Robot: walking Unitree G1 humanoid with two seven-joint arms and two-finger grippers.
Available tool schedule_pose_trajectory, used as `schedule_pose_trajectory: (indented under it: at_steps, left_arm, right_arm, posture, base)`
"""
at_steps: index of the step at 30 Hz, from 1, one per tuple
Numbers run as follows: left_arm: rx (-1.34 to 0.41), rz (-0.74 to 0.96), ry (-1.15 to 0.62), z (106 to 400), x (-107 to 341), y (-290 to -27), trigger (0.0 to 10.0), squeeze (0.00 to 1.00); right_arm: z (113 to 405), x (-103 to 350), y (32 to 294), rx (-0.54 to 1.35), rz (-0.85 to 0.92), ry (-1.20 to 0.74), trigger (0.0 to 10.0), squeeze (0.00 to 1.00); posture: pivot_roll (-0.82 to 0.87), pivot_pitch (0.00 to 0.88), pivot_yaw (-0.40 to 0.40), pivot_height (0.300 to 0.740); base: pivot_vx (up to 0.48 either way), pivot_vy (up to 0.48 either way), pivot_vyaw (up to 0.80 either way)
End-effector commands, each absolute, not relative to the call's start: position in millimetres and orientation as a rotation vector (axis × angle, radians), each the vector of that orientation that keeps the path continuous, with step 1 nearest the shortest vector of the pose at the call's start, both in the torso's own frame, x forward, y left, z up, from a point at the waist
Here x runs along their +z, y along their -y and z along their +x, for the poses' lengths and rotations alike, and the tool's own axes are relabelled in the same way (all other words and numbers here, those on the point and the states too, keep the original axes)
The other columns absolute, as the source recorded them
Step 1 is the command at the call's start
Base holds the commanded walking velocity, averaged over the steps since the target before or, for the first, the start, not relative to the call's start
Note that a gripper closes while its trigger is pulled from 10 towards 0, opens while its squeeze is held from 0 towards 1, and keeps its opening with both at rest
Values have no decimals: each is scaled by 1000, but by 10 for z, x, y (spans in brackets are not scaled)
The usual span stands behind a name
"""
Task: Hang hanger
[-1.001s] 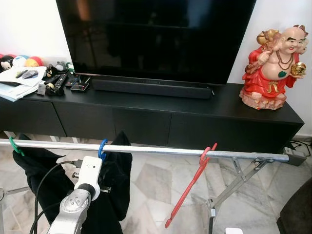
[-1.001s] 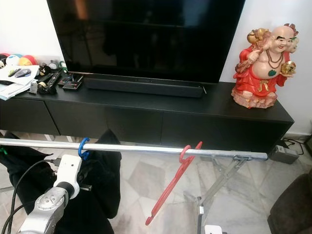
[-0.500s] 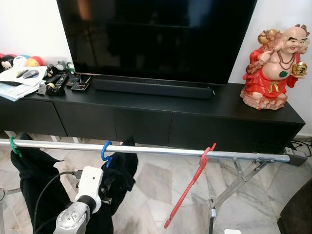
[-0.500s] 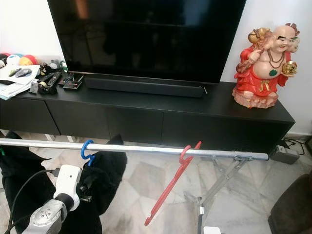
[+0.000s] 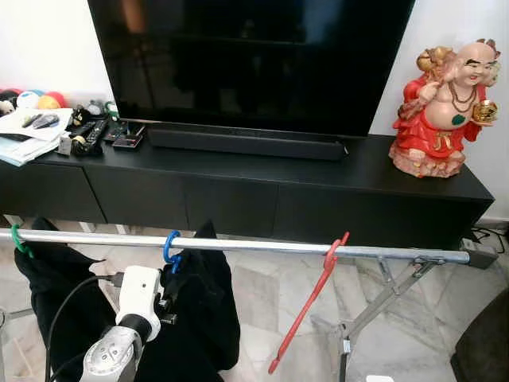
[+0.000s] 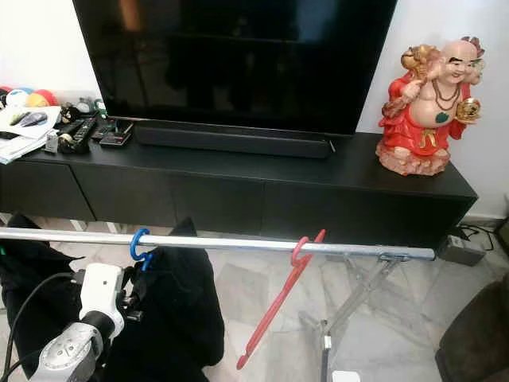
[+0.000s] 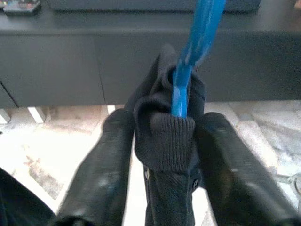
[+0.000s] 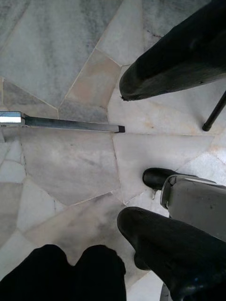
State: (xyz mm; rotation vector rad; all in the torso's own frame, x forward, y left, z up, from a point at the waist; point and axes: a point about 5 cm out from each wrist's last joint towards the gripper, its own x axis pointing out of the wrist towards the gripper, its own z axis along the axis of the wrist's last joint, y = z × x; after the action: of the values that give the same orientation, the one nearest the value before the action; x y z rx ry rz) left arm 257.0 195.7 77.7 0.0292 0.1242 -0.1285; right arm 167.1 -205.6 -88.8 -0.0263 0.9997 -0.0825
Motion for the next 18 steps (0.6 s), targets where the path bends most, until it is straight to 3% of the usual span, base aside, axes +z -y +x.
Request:
schedule_pose_trajectory:
  at_steps: [1,7,15,16,17,18]
  left_arm:
    - [-135,4,-77,2549,880,-1979,10000,1000]
    - [-87,-35,3,2315,1050,-2203,10000,1000]
    - [-40,24,-207,2165,651,-2392,10000,1000]
    - [-43,42,-229,2157,601,-2391,10000,659]
    - [-35,72,-297,2137,452,-2402,10000,0]
    - [-22,98,-365,2114,299,-2418,10000,0]
  right_arm:
    - [1651,-897,2057,-90,-22,-1006,10000,0]
    - [1648,-899,2057,-93,-25,-1007,10000,0]
    - [1640,-905,2037,-88,-24,-1008,10000,0]
    - [1639,-905,2034,-88,-23,-1007,10000,0]
    - [1639,-906,2028,-89,-21,-1006,10000,0]
    - [1639,-907,2022,-91,-18,-1005,10000,0]
  posture:
    - [159,19,-27,740]
    - [170,21,-27,740]
    - [177,21,-25,740]
    - [175,21,-23,740]
    - [167,20,-19,740]
    - [160,19,-17,740]
  base:
    - [0,0,0]
    - [0,0,0]
    - [0,0,0]
    - [0,0,0]
    - [0,0,0]
    - [0,0,0]
